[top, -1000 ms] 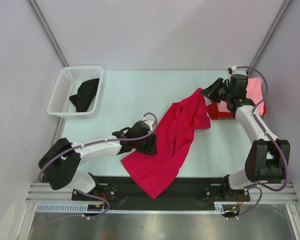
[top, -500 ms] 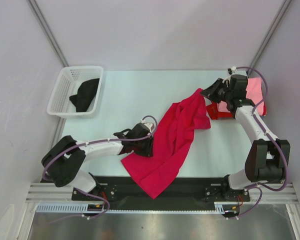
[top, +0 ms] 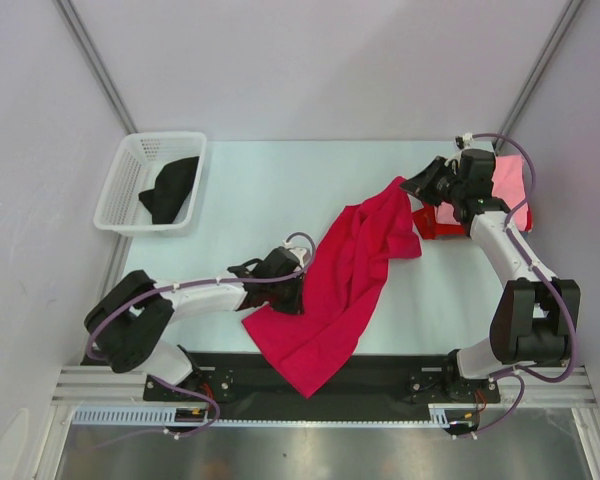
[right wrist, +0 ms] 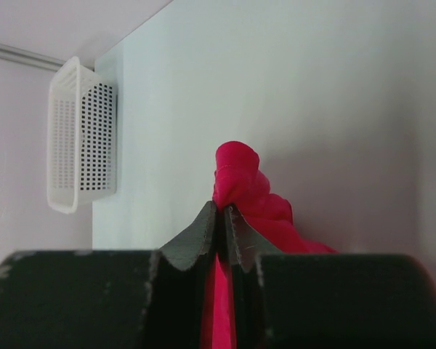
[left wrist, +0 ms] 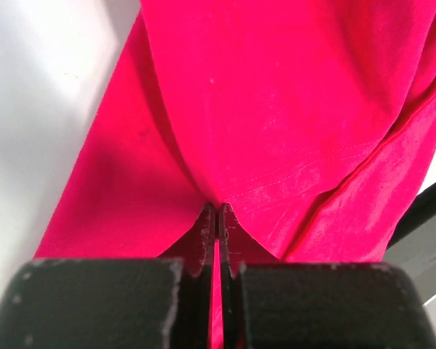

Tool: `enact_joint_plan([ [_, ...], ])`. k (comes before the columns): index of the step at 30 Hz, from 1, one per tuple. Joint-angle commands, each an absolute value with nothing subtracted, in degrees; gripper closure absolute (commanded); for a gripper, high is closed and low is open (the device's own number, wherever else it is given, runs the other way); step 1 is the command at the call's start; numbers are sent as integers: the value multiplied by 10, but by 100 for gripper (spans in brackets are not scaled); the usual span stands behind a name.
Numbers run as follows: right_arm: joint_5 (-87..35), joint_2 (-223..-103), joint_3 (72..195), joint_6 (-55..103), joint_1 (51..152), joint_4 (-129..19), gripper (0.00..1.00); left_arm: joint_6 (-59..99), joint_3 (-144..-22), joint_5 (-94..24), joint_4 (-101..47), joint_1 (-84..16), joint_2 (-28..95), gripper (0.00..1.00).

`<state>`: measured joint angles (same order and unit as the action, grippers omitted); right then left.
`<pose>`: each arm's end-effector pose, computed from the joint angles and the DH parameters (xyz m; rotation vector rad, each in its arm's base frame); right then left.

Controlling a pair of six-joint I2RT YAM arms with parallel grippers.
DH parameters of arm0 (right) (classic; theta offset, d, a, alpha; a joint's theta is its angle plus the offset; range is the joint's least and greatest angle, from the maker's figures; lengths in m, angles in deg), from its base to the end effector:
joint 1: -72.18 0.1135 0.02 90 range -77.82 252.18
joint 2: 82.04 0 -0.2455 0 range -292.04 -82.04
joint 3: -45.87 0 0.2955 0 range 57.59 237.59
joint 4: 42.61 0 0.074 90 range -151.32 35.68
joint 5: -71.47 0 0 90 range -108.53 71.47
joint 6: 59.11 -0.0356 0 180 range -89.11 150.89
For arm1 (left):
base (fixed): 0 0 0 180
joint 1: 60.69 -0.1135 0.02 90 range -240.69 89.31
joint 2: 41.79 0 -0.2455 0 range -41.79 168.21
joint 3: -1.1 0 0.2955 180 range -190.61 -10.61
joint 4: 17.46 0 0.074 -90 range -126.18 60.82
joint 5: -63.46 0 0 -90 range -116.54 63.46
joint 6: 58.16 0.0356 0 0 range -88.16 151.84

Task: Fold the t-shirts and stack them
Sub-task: Flatten the tshirt out

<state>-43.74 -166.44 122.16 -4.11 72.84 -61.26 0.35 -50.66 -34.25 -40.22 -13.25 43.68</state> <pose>0.3832 0.0196 0.2683 0.3393 2.0651 0.8322 0.2040 -0.2292 0.1031 0.4285 2.6640 -0.6569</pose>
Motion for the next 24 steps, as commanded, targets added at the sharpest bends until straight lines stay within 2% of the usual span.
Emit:
enact_joint_plan([
  [1, -429, -1651, 1225, -31, 727, -594, 89, 4, -515, -340, -401, -139, 400, 100],
  [14, -406, -1610, 1243, -16, 726, -650, 92, 71, -673, -332, -580, -278, 155, 100],
  [20, -392, -1547, 1258, -2, 707, -692, 99, 97, -771, -301, -642, -299, 126, 100],
  [24, -394, -1480, 1281, -2, 693, -720, 100, 109, -843, -343, -657, -300, 122, 100],
])
